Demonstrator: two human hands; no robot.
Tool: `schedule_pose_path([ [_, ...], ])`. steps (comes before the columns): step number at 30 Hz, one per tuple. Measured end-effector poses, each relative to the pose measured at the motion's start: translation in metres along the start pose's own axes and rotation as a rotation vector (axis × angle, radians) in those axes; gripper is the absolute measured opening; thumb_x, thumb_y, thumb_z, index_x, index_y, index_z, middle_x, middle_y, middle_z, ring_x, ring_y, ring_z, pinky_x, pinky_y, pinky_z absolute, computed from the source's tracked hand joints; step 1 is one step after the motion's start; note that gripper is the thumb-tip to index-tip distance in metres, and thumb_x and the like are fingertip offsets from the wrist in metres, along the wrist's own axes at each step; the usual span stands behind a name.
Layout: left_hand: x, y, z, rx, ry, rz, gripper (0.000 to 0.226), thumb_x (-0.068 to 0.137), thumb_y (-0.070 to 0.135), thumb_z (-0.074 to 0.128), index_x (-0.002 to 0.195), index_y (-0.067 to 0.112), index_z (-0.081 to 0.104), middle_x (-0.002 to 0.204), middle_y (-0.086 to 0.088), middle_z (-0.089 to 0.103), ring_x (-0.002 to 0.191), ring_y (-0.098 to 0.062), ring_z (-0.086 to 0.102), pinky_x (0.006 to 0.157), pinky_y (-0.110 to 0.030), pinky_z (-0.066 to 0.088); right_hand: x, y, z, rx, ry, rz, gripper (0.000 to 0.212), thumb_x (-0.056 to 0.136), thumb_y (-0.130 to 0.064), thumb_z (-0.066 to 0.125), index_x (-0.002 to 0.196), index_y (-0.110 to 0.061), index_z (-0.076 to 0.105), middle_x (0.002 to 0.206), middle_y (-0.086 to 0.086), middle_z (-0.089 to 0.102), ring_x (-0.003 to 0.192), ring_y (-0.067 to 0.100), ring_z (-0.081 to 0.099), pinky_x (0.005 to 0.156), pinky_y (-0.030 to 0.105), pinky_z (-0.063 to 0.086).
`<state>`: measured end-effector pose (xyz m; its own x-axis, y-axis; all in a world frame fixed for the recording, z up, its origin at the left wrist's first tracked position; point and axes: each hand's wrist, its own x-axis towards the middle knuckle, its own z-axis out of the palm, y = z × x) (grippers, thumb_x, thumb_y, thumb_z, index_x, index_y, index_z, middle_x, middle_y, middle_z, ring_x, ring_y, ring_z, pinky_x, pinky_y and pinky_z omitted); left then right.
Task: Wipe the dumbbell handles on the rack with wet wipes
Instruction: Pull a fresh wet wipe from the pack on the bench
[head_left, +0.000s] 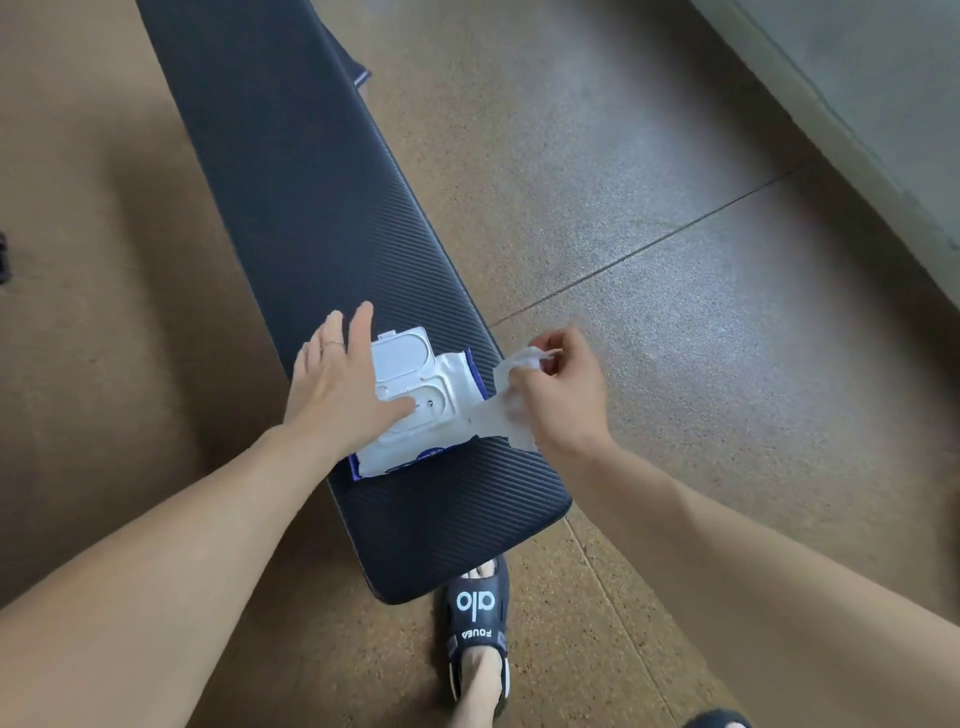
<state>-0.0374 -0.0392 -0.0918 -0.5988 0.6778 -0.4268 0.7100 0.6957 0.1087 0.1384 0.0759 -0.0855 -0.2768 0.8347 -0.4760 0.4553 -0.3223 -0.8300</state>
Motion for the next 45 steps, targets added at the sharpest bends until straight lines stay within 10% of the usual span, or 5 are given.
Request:
schedule_pose_path([
  [7, -0.014, 0.016, -0.003, 0.159, 0.071, 0.198, 0.042, 0.086, 0.050, 0.064, 0.119, 0.026, 0.053, 0.111, 0.002, 0.058, 0.103, -0.023, 0.058, 0.082, -0.039, 0.050, -0.011, 0.001, 0.013, -0.057, -0.068, 0.086, 0.033, 0.091, -0.009, 0.050, 0.117, -0.024, 0.062, 0.095, -0.011, 0.061, 0.094, 0.022, 0.066, 0.083, 0.047, 0.059],
  [19, -0.045, 0.030, 0.012, 0.319, -0.289, 0.172, 0.068, 0.100, 0.052, 0.043, 0.157, 0.019, 0.026, 0.152, -0.003, 0.035, 0.137, -0.023, 0.037, 0.101, -0.041, 0.046, -0.022, -0.018, -0.001, 0.062, -0.017, 0.146, 0.073, 0.073, -0.013, 0.039, 0.141, -0.037, 0.046, 0.133, -0.002, 0.053, 0.112, 0.027, 0.060, 0.092, 0.045, 0.056],
  [26, -0.047, 0.130, -0.027, -1.014, -0.464, -0.205, 0.056, 0.101, 0.055, 0.045, 0.153, 0.041, 0.031, 0.142, 0.007, 0.050, 0.129, -0.015, 0.050, 0.113, -0.039, 0.037, -0.028, -0.027, -0.061, 0.128, 0.013, 0.077, 0.070, 0.082, -0.006, 0.044, 0.146, -0.035, 0.044, 0.142, -0.001, 0.052, 0.123, 0.017, 0.053, 0.094, 0.034, 0.051],
  [33, -0.083, 0.273, -0.051, -0.940, -0.325, 0.054, 0.028, 0.089, 0.004, 0.062, 0.116, 0.014, 0.061, 0.100, -0.004, 0.067, 0.079, -0.015, 0.060, 0.056, -0.017, 0.045, -0.048, -0.031, -0.185, 0.237, 0.215, 0.079, 0.050, 0.085, -0.005, 0.049, 0.128, -0.029, 0.056, 0.111, -0.001, 0.061, 0.092, 0.011, 0.059, 0.069, 0.020, 0.048],
  [45, -0.243, 0.556, -0.030, -0.471, -0.584, 0.788, 0.031, 0.096, 0.020, 0.066, 0.126, 0.024, 0.061, 0.120, 0.006, 0.067, 0.116, -0.006, 0.062, 0.095, -0.021, 0.051, -0.155, 0.035, -0.475, 0.273, 0.718, 0.095, 0.019, 0.086, -0.010, 0.053, 0.091, -0.020, 0.069, 0.099, -0.001, 0.069, 0.096, 0.012, 0.058, 0.077, 0.026, 0.043],
])
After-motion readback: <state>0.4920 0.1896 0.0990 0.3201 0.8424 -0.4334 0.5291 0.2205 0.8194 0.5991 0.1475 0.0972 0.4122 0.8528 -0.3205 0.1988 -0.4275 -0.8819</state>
